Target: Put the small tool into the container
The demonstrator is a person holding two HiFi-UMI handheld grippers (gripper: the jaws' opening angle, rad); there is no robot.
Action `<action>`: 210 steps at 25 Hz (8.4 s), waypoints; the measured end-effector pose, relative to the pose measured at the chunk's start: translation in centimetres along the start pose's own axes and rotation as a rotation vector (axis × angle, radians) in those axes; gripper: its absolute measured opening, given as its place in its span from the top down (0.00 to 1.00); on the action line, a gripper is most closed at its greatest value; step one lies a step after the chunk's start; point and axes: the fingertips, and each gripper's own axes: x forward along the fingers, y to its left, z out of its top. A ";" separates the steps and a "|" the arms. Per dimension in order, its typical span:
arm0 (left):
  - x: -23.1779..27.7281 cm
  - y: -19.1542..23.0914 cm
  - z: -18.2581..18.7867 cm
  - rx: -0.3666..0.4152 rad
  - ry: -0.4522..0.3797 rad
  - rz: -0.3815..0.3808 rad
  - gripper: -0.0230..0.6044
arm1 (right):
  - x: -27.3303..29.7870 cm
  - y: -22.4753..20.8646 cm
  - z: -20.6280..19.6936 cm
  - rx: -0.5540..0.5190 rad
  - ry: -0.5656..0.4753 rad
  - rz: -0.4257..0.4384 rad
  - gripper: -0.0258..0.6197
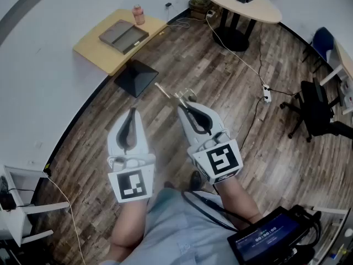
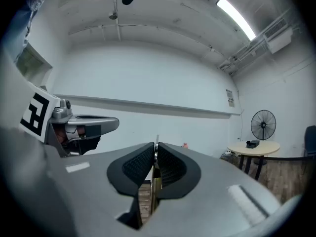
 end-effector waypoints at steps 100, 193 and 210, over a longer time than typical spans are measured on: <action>59.0 18.7 -13.0 0.050 0.105 0.312 0.95 | 57.0 -33.8 -2.2 0.025 0.015 0.371 0.92; 62.1 48.3 -40.1 -0.136 0.461 0.496 0.95 | 84.9 -17.5 -31.3 -0.016 0.590 0.759 0.85; 63.2 45.6 -35.9 -0.105 0.374 0.475 0.95 | 83.6 -20.3 -26.0 -0.028 0.466 0.697 0.84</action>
